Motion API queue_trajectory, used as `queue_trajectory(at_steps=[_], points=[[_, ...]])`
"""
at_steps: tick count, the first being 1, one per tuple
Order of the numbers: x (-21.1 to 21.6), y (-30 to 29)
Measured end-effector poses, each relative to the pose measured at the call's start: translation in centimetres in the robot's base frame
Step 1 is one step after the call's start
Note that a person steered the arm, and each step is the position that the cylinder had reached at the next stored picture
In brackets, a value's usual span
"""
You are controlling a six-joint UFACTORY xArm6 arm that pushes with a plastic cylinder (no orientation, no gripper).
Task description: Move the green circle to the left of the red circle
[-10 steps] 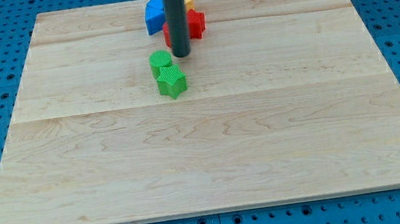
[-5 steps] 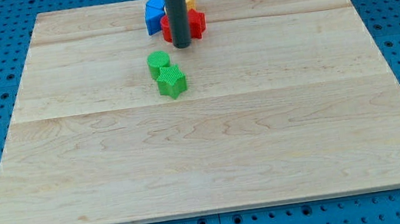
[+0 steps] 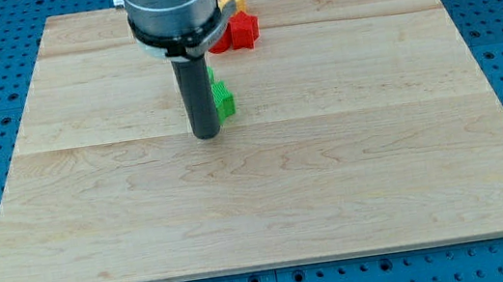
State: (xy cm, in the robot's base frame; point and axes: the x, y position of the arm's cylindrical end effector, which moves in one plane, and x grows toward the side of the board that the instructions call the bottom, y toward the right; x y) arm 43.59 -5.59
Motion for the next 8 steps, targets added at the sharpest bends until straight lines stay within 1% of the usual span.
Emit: queue_trajectory(at_steps=[2,4,5,7,8], points=[[-5.4,-0.1],[-9.4,-0.5],[-10.3,-1.2],[-8.8,-2.1],[-9.8,-3.1]])
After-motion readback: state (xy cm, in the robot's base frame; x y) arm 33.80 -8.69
